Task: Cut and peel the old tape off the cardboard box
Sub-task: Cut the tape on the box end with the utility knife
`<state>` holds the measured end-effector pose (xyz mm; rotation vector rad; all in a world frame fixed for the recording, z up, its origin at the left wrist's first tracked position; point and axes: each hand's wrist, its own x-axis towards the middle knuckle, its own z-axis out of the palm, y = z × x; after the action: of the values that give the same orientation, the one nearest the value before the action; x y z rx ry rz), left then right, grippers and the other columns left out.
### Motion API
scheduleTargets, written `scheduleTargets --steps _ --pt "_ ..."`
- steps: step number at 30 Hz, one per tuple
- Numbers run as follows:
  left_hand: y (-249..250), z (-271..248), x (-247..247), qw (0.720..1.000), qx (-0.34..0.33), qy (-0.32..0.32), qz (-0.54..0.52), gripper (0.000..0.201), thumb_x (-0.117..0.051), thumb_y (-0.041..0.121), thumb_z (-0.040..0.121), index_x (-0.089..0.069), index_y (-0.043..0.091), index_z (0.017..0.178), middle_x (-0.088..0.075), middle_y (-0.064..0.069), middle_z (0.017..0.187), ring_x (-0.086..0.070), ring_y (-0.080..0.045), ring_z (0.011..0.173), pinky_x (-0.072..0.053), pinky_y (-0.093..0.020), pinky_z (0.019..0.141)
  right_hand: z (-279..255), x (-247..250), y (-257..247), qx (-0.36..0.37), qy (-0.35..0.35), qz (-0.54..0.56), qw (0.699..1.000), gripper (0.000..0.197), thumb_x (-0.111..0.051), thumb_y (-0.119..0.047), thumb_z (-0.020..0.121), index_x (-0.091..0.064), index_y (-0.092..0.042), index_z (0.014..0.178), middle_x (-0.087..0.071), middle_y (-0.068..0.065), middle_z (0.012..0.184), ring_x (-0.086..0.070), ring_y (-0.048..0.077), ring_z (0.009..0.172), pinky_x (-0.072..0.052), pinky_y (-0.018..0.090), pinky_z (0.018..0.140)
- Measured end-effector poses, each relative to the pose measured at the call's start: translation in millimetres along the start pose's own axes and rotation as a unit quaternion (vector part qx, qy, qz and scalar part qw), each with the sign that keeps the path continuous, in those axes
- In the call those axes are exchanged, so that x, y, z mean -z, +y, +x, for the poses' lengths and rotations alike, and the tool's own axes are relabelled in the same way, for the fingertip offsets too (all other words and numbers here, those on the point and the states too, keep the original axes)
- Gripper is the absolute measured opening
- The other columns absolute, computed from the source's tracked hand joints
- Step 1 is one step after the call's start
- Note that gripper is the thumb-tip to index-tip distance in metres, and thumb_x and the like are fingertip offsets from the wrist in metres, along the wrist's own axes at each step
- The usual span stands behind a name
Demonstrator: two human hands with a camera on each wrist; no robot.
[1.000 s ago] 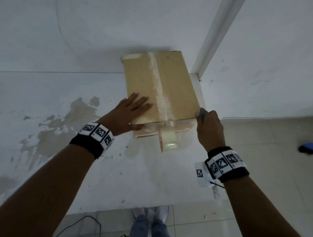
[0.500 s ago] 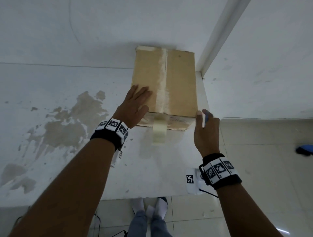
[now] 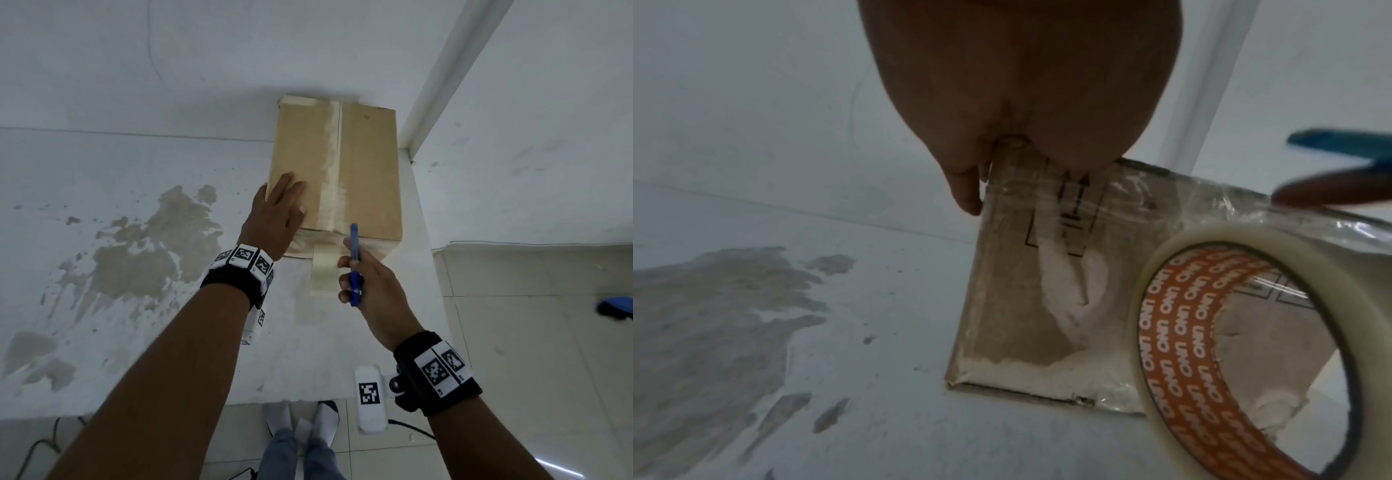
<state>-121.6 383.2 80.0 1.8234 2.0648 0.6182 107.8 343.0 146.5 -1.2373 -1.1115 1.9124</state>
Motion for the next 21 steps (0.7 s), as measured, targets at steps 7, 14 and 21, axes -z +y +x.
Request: scheduleTargets --steps 7,14,21 --pt "6 -2 4 1.0 -0.003 0.008 -0.008 0.064 -0.019 0.053 0.1 -0.037 0.026 0.155 -0.024 0.001 0.169 -0.028 -0.039 0.151 -0.032 -0.055 0.119 -3 -5 20 0.023 -0.071 0.092 0.993 0.044 -0.037 -0.005 0.107 -0.038 -0.016 0.15 -0.066 0.004 0.133 -0.069 0.015 0.102 -0.056 0.029 0.094" --pt "4 -1 4 1.0 -0.003 0.006 -0.012 0.063 -0.019 0.055 0.1 -0.035 0.029 0.155 -0.022 0.004 0.17 -0.026 -0.035 0.153 -0.034 -0.055 0.118 -5 -2 32 0.078 0.016 0.043 0.996 0.031 -0.036 -0.018 0.109 -0.059 -0.012 0.129 -0.065 -0.003 0.089 -0.042 0.009 0.056 -0.037 0.021 0.052" --pt "8 -3 8 1.0 0.021 -0.018 -0.009 0.056 -0.027 0.053 0.103 -0.034 0.032 0.155 -0.021 0.007 0.169 -0.025 -0.038 0.152 -0.037 -0.06 0.114 -1 9 32 0.076 0.046 0.009 0.996 0.028 -0.039 -0.024 0.109 -0.061 -0.008 0.116 -0.058 -0.004 0.074 -0.032 0.009 0.048 -0.028 0.02 0.046"
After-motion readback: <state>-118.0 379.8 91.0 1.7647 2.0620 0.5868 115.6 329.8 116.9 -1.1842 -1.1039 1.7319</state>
